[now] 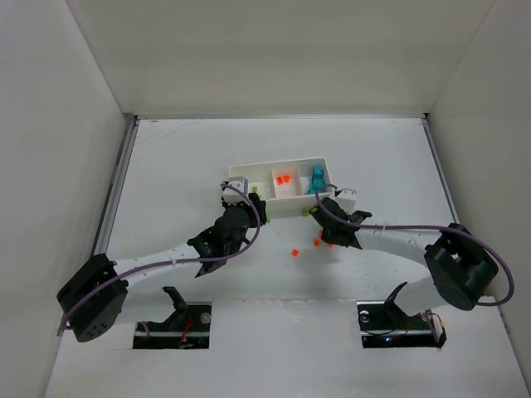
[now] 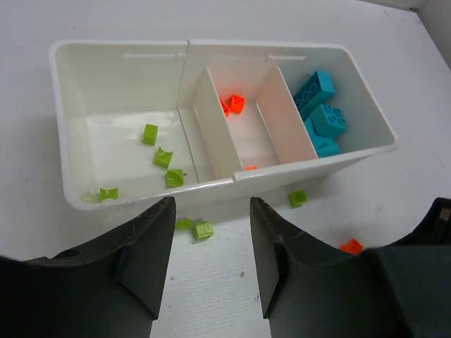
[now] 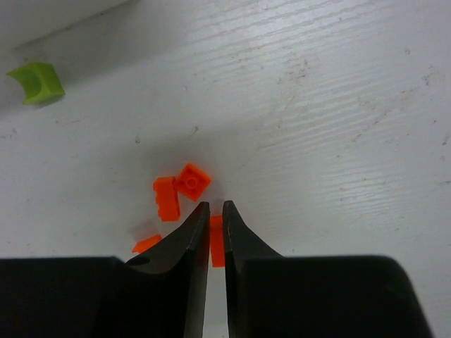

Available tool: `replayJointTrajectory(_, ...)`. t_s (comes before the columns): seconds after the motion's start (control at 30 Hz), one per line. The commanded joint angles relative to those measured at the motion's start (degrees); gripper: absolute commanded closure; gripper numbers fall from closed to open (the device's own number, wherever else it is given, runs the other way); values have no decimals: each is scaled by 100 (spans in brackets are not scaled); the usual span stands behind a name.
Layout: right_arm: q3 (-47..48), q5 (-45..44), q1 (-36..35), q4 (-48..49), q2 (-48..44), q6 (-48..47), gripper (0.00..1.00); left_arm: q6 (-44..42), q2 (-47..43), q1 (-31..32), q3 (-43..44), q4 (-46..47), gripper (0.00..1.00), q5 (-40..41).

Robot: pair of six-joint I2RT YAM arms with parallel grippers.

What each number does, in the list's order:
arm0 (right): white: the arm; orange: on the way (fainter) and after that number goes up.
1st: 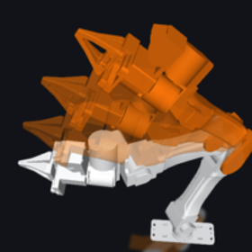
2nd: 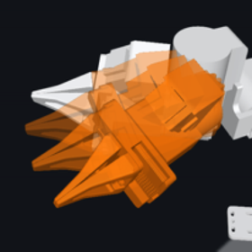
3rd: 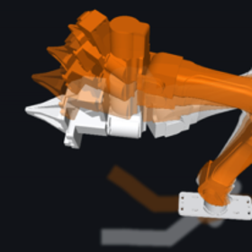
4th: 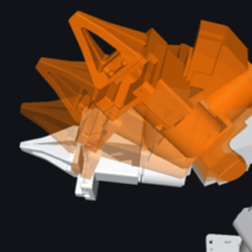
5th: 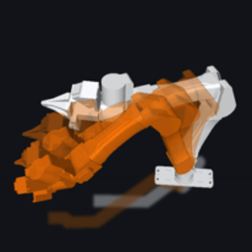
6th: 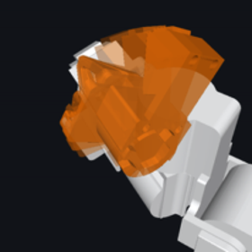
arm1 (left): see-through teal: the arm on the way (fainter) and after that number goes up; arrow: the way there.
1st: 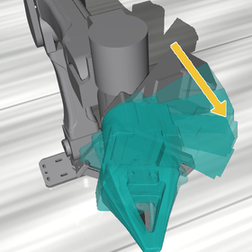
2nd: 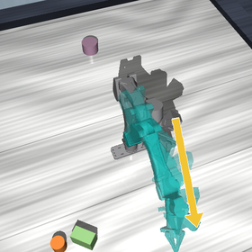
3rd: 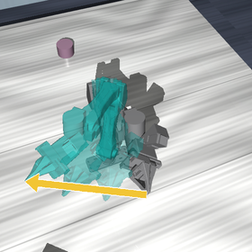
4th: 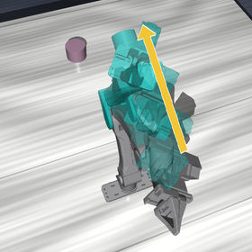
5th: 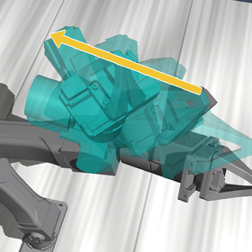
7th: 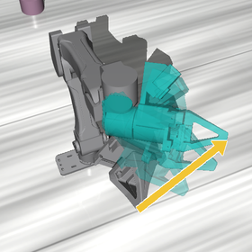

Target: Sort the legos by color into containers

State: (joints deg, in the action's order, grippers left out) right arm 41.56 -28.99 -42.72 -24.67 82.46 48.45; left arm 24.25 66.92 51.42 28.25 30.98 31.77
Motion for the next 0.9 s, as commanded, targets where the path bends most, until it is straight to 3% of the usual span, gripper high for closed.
replayJointTrajectory(0.0, 177, -27, -170, -161, 25, 121, 85, -254, -135, 249, -100, 119, 57, 198)
replayJointTrajectory(0.1, 81, -185, -259, -188, -220, 191, 84, -280, -187, 495, -223, 119, 57, 251)
replayJointTrajectory(0.13, 28, -247, -267, -223, -343, 226, 79, -289, -196, 557, -276, 136, 57, 303)
replayJointTrajectory(0.2, -113, -361, -302, -337, -615, 393, 59, -298, -188, 602, -346, 189, 57, 408)
replayJointTrajectory(0.3, -280, -291, -346, -364, -862, 490, 53, -307, -109, 567, -399, 294, 57, 409)
replayJointTrajectory(0.53, -333, -124, -487, -249, -714, 683, 54, -351, -47, 549, -469, 488, 57, 365)
replayJointTrajectory(0.7, -227, -115, -487, -65, -231, 754, 60, -351, -152, 514, -522, 488, 57, 348)
replayJointTrajectory(0.87, -122, -343, -610, -91, 51, 842, 77, -368, -83, 584, -487, 505, 58, 339)
